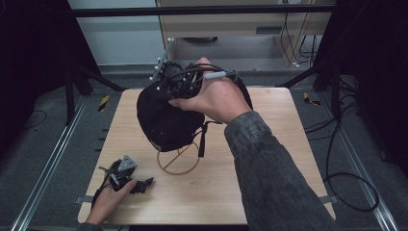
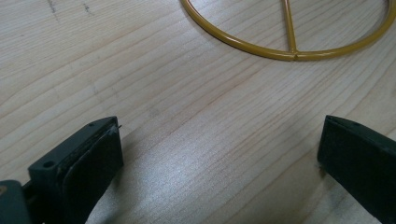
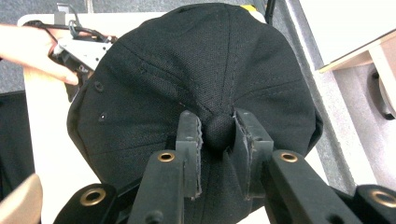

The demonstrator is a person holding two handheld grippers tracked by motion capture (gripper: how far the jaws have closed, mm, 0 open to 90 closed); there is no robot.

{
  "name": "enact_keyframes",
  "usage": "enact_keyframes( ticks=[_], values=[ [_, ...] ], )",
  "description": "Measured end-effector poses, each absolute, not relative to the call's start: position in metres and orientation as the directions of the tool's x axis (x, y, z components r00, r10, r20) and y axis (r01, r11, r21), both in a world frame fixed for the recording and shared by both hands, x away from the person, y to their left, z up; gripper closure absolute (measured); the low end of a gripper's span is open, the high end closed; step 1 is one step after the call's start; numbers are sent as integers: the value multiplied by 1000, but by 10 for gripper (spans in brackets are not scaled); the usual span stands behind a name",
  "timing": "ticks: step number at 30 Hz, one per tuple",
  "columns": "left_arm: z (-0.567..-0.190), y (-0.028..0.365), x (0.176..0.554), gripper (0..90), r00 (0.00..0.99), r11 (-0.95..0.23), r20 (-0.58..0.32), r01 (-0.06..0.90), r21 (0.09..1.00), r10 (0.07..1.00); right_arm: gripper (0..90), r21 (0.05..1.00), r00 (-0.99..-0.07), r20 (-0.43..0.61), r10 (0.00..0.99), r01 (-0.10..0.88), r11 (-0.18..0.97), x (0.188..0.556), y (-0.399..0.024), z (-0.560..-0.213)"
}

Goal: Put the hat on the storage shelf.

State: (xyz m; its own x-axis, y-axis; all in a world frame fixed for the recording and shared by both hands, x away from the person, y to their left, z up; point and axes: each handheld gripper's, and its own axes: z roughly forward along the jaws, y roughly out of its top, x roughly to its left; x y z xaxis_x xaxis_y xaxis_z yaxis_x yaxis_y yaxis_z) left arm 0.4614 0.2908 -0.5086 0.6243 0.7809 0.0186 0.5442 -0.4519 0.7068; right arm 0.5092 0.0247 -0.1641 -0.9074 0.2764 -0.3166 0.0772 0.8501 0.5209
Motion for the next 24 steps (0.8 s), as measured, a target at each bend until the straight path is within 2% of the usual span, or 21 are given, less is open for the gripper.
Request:
enact_keyframes(
  ticks=[24],
  values=[
    [-509,291,461,0,623,-450,19,543,709,782,733,480,-915,-258,310,157,863,553,53,-205]
  ],
)
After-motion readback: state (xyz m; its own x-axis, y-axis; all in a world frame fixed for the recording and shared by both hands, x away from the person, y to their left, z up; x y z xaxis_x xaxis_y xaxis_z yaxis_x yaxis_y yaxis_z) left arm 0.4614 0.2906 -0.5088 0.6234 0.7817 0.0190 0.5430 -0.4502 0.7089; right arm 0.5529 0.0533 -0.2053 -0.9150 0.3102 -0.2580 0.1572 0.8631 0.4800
